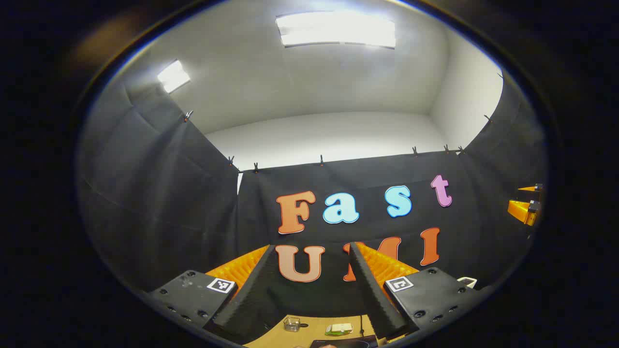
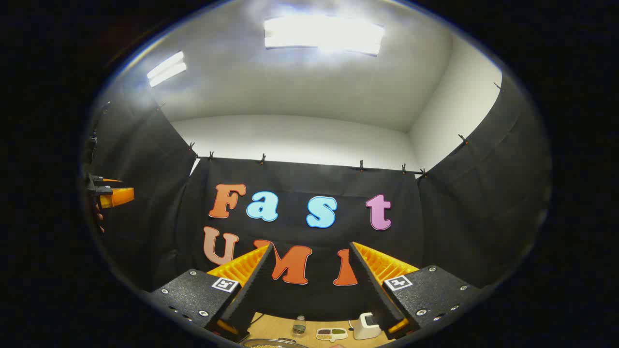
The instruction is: First push the handle of the pot to place it horizontally, then grasp the pot with both hands and set it on the induction cooktop.
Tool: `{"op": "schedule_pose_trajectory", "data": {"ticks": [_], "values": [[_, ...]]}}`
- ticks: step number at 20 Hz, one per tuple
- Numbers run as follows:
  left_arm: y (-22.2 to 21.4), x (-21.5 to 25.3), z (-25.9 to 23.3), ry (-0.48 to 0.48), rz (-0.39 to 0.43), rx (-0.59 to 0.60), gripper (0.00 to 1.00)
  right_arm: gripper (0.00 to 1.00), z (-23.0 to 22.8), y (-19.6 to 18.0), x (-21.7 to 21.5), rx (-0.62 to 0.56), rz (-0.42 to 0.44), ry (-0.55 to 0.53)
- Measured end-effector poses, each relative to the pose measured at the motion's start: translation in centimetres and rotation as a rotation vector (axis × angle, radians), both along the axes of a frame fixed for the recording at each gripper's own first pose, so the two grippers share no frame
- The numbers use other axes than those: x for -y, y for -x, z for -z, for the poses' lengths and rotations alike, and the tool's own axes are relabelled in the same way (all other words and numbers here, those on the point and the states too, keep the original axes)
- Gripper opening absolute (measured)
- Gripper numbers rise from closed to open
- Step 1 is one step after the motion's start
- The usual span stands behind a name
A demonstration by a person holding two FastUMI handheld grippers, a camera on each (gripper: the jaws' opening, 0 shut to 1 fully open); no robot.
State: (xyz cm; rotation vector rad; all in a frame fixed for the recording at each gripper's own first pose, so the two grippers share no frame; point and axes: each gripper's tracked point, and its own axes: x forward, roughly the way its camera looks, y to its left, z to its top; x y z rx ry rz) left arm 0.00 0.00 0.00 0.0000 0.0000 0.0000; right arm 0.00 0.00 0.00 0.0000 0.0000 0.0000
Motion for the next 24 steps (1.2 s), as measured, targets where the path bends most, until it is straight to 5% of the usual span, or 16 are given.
{"op": "schedule_pose_trajectory", "data": {"ticks": [24], "values": [[-1.1,0.2,3.7,0.028,0.002,-0.033,0.98,0.94,6.9,0.8,-3.2,-0.198,-0.154,-0.105]]}}
